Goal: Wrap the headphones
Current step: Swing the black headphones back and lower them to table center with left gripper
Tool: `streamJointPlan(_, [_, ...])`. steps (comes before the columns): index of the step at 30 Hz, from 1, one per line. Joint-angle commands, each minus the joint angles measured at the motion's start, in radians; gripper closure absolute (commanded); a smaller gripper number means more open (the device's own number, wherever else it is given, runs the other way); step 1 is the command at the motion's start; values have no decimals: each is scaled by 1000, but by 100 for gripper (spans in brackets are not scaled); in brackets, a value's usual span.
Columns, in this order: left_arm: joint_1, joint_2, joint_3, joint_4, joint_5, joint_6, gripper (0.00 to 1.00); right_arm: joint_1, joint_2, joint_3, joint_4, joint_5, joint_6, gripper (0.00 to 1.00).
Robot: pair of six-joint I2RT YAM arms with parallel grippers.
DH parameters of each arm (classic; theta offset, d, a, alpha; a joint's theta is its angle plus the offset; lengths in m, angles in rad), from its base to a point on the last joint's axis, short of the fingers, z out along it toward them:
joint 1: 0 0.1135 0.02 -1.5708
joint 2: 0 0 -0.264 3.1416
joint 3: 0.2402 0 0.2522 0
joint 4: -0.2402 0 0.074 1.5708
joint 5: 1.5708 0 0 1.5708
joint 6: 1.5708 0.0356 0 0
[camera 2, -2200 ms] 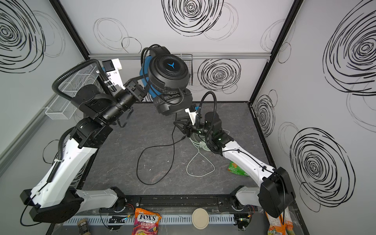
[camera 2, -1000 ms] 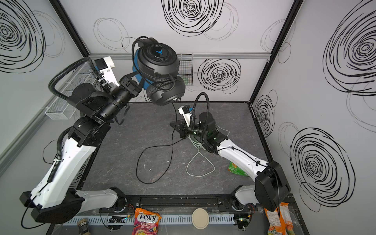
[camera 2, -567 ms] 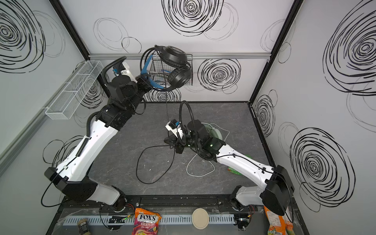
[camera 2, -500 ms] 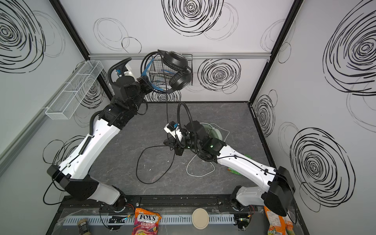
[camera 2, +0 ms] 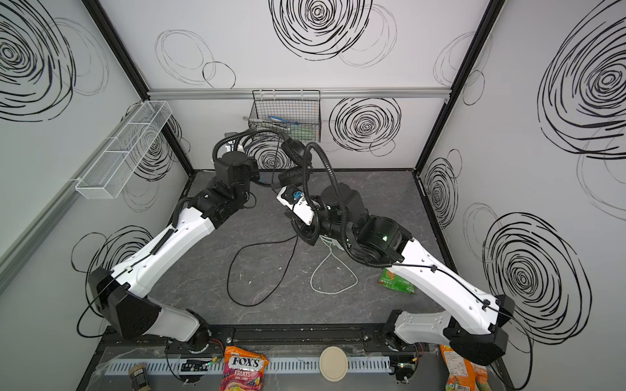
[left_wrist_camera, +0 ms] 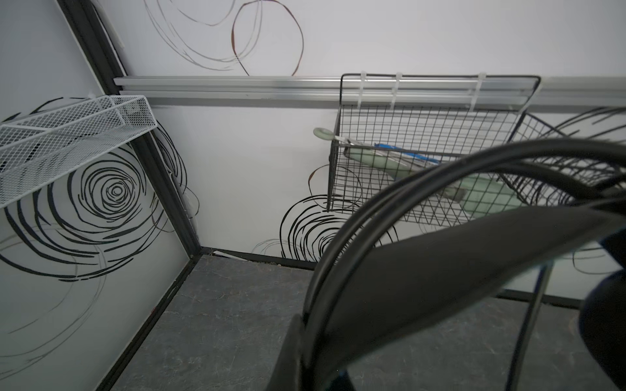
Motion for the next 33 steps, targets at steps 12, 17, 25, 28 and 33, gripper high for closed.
streamJointPlan(12, [-76,-225,-155,-64,236,231,100,-63,60,96,136,454,-405,96])
streamJointPlan(17, [-93,-299,-195,-127,261,254,100,-108,57,80,209,489,-429,89])
streamJointPlan(25, [-99,-410,-260,-119,557,256,100,-171,95,137,320,423,-373,81])
streamJointPlan(28, [-97,-427,-262,-116,583,238,100,-184,101,134,330,402,-335,81])
streamJointPlan(33, [-60,-465,-263,-105,654,172,100,-232,71,64,372,388,-277,82])
